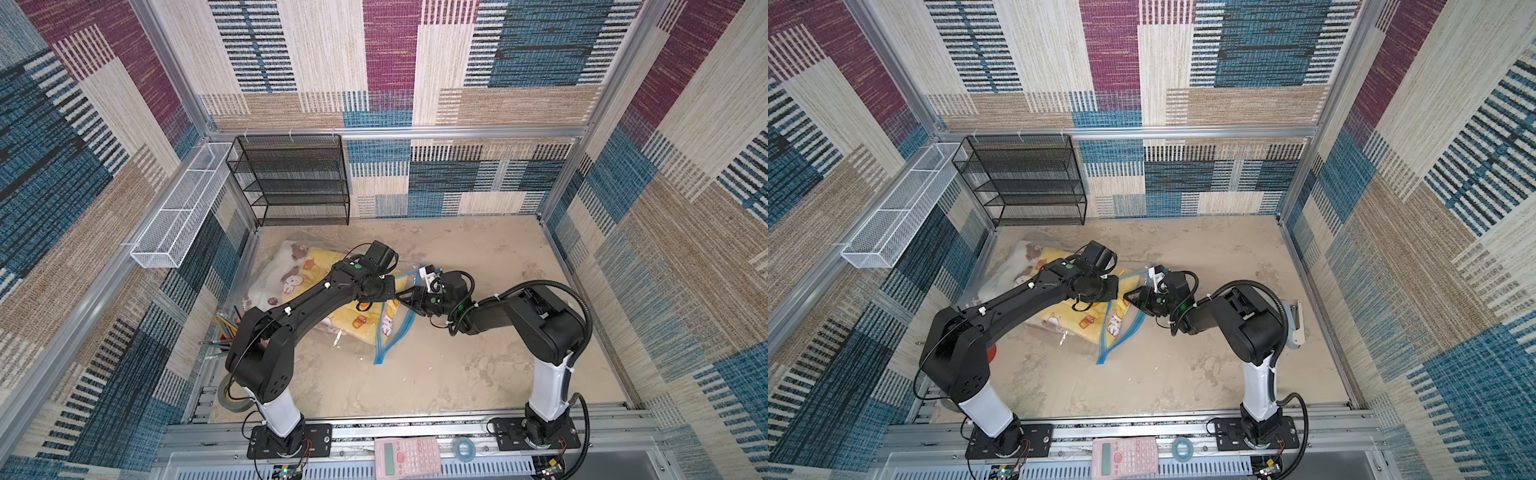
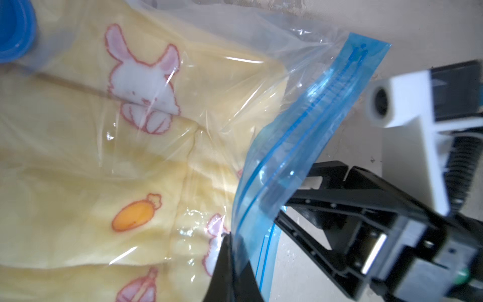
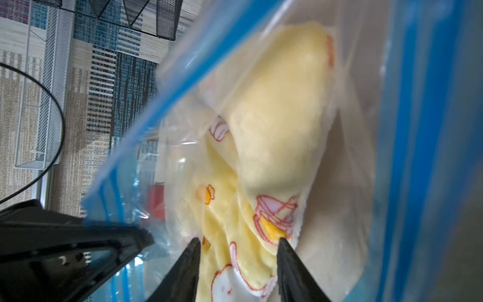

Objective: Take the blanket out of the vacuum bag
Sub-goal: Take out the blanket from the vacuum bag.

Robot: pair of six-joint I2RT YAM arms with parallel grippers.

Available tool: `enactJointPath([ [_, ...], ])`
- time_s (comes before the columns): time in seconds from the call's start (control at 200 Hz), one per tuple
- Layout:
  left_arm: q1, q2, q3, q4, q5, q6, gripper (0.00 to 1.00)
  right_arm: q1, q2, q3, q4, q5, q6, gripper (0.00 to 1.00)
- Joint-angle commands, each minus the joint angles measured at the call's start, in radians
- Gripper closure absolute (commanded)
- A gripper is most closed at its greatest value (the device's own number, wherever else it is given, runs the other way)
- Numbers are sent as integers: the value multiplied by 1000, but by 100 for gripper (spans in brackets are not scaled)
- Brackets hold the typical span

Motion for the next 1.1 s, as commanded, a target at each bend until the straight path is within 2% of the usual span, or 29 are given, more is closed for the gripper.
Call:
enactJointPath([
  [0.0,5,-11,-11,43,-21,-2,100,4,16,12,52,36,30,48],
  [0.311,7,-10,-12,53,-5,-3,100,10,76,41,46,64,15,42],
  [0.611,7,-5,-21,60,1,-10,100,27,123,73,78,-1,18,42],
  [0.746,8,-5,-23,64,6,-10,100,41,155,85,138,-52,50,43],
  [0.962,8,-11,-27,70,14,-9,100,53,170,98,148,-65,48,44],
  [1.097,11,-14,-28,71,22,-8,100,53,182,106,187,-95,44,49],
])
